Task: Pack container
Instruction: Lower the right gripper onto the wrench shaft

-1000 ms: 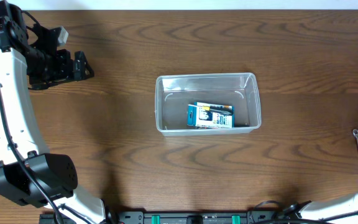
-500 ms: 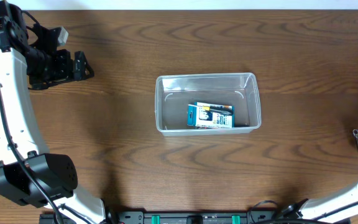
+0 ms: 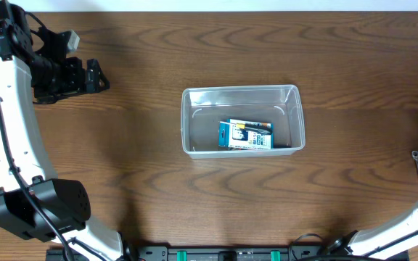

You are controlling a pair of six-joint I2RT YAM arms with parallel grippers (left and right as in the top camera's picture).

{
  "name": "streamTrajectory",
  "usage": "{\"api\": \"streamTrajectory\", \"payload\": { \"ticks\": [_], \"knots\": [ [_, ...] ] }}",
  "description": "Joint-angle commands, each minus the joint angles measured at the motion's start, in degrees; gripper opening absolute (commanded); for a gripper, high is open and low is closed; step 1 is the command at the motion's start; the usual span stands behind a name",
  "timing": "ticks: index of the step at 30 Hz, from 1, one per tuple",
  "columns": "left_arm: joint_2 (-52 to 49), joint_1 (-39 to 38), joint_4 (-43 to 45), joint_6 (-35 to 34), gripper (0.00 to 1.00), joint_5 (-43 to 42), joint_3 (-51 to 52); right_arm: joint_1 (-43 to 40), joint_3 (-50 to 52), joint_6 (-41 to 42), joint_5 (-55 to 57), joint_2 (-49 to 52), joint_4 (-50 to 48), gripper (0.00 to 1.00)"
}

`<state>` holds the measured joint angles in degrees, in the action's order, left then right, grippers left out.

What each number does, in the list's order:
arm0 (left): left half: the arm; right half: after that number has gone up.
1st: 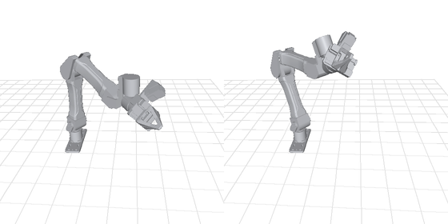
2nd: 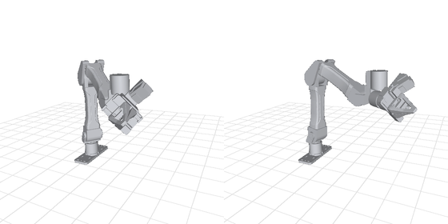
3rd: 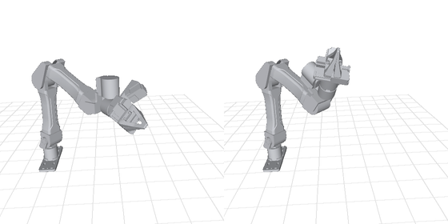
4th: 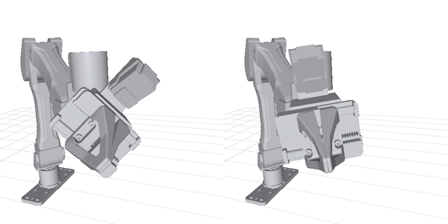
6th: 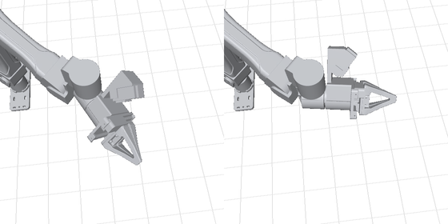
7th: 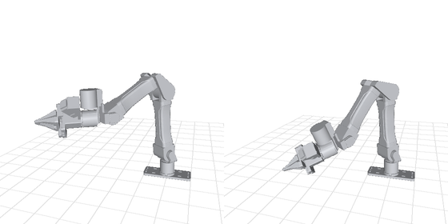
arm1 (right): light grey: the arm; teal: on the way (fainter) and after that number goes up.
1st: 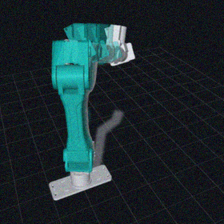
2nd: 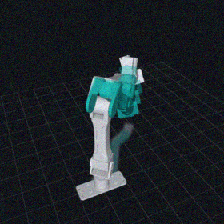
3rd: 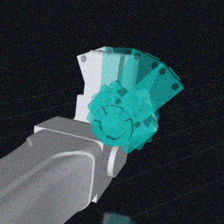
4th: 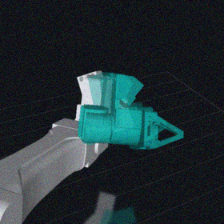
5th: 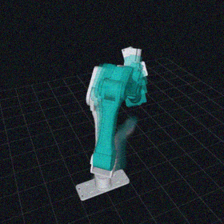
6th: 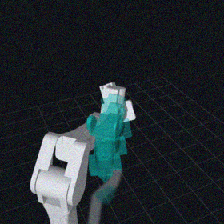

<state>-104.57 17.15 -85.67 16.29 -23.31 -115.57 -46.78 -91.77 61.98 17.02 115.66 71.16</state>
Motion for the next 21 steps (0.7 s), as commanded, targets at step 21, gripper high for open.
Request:
{"api": "streamTrajectory", "payload": {
  "ticks": [21],
  "knots": [
    [0.2, 0.2, 1.2, -0.7, 0.98, 0.4, 0.2, 0.8, 1.6, -82.9, -16.4, 0.7, -6.1, 0.99]
  ]
}}
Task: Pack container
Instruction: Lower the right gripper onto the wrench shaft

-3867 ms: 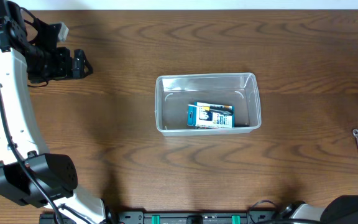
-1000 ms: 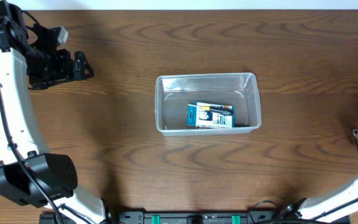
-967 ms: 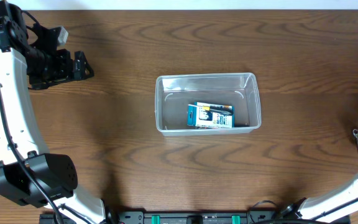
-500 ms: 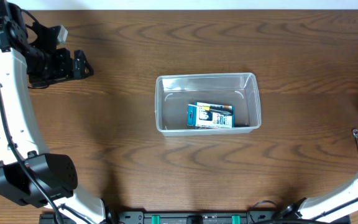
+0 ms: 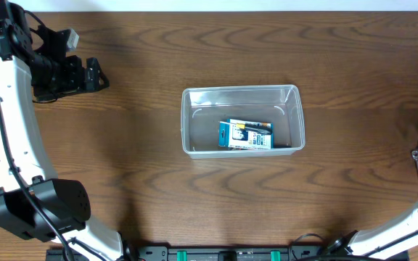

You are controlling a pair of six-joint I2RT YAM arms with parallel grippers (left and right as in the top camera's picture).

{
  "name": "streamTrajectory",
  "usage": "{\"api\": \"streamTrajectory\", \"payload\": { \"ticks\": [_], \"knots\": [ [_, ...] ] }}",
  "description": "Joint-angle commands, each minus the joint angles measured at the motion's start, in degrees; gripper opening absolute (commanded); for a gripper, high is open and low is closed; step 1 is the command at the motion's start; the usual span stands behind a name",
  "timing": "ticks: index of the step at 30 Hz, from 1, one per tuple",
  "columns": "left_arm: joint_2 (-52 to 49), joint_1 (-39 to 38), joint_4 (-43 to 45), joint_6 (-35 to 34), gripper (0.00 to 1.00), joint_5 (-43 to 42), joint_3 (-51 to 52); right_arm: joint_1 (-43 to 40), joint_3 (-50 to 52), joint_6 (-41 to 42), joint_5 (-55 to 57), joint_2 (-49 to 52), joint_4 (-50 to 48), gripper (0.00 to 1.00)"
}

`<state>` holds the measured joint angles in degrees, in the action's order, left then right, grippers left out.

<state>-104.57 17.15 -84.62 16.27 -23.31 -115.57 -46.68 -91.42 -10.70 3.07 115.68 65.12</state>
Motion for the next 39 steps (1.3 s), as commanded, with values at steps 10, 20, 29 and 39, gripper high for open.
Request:
{"api": "streamTrajectory", "payload": {
  "ticks": [10, 20, 29, 39],
  "knots": [
    [0.2, 0.2, 1.1, -0.7, 0.98, 0.4, 0.2, 1.0, 8.9, -13.6, 8.4, 0.7, 0.6, 0.99],
    [0.2, 0.2, 1.2, -0.7, 0.98, 0.5, 0.2, 1.1, 10.7, -24.1, 13.6, 0.7, -3.5, 0.99],
    [0.2, 0.2, 1.2, -0.7, 0.98, 0.5, 0.2, 0.9, 10.7, -42.7, 6.2, 0.7, -4.0, 0.99],
    [0.2, 0.2, 1.2, -0.7, 0.98, 0.5, 0.2, 0.8, 10.7, -44.3, 4.1, 0.7, -9.1, 0.99]
  ]
}}
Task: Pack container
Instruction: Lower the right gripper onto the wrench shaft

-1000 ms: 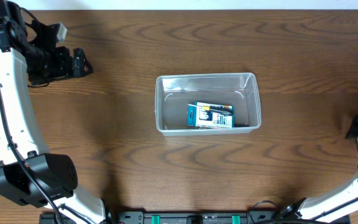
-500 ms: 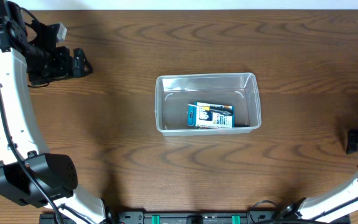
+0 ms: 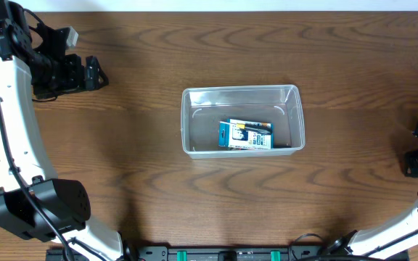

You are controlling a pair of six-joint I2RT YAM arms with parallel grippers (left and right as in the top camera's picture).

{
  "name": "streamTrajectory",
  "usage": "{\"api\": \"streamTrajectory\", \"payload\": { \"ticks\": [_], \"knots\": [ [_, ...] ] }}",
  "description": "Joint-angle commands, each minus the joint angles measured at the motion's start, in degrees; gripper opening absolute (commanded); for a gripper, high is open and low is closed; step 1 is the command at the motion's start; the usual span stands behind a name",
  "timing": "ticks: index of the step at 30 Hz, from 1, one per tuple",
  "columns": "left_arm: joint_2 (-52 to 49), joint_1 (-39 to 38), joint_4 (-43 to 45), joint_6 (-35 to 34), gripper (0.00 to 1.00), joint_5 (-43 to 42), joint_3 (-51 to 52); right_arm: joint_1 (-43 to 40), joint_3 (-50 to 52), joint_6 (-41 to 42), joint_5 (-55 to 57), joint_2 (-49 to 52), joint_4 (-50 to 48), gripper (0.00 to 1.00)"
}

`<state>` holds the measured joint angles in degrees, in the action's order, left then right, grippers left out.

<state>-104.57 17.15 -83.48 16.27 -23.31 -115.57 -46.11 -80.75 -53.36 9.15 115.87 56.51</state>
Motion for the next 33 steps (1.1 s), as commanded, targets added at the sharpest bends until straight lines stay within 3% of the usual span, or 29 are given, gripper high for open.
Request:
{"api": "streamTrajectory", "payload": {
  "ticks": [1, 8, 33],
  "knots": [
    [0.2, 0.2, 0.0, -0.7, 0.98, 0.5, 0.2, 0.2, 0.0, -0.8, -2.6, 0.5, -0.6, 0.99],
    [0.2, 0.2, 0.0, -0.7, 0.98, 0.5, 0.2, 0.2, 0.4, 3.8, -4.5, 0.5, -2.2, 0.99],
    [0.2, 0.2, 0.0, -0.7, 0.98, 0.5, 0.2, -0.9, 7.8, 4.0, -3.4, 0.5, -6.2, 0.99]
  ]
}}
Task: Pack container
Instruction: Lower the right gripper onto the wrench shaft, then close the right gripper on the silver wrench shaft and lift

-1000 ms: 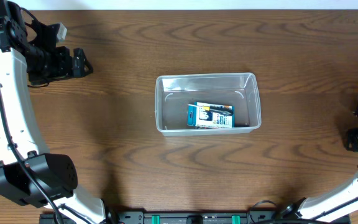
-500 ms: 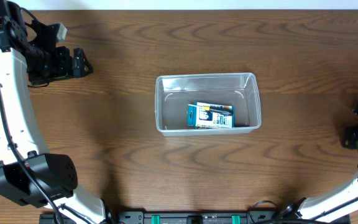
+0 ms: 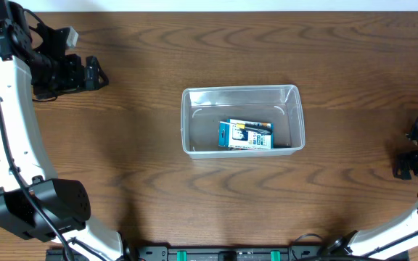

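Note:
A clear plastic container (image 3: 242, 101) stands in the middle of the table. A blue and white package (image 3: 246, 135) lies flat inside it, toward the near wall. My left gripper (image 3: 97, 73) hovers at the far left, well away from the container, its fingers apart with nothing between them. My right gripper (image 3: 403, 165) is low at the right edge of the overhead view, pointing left. It is small and dark there, so its jaws cannot be made out. No loose item shows beside it.
The brown wooden table (image 3: 144, 167) surrounds the container. My white left arm (image 3: 6, 138) runs down the left side. The right arm's base sits at the near right corner.
My right gripper has shifted a little to the left and toward the near edge. The left arm, the container and the package are where they were.
First a small metal tool lay on the table at the right edge, with my right gripper out of view. Then the right gripper showed just beyond the tool. Later it covered the tool's spot, and now it sits slightly further left; the tool is hidden.

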You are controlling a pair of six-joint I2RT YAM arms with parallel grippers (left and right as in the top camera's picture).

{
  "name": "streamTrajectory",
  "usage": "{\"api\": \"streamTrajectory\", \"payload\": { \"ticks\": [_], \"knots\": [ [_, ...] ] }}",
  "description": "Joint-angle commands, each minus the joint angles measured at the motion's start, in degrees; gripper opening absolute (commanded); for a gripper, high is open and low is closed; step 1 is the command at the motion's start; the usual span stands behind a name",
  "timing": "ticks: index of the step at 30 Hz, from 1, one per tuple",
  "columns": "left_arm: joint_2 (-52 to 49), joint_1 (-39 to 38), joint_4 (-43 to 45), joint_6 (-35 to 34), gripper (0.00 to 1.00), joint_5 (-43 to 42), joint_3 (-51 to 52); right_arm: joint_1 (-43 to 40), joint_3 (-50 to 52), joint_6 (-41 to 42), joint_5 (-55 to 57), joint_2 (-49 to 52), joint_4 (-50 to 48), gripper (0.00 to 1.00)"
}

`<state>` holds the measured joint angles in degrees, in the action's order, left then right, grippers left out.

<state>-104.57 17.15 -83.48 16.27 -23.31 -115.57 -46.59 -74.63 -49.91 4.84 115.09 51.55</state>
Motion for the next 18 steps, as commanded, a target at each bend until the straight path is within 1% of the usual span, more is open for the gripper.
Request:
{"api": "streamTrajectory", "payload": {
  "ticks": [1, 6, 10, 17, 18],
  "knots": [
    [0.2, 0.2, 0.0, -0.7, 0.98, 0.5, 0.2, -0.4, 1.7, 0.6, 0.9, 1.3, -1.2, 0.99],
    [0.2, 0.2, 0.0, -0.7, 0.98, 0.5, 0.2, -0.4, 1.7, 0.7, 1.1, 1.3, -1.9, 0.99],
    [0.2, 0.2, 0.0, -0.7, 0.98, 0.5, 0.2, -0.4, 1.7, 3.1, 4.3, 1.3, -3.7, 0.99],
    [0.2, 0.2, 0.0, -0.7, 0.98, 0.5, 0.2, -0.4, 1.7, 3.1, 4.3, 1.3, -4.4, 0.99],
    [0.2, 0.2, 0.0, -0.7, 0.98, 0.4, 0.2, -0.4, 1.7, 3.1, 4.3, 1.3, -4.3, 0.97]
  ]
}}
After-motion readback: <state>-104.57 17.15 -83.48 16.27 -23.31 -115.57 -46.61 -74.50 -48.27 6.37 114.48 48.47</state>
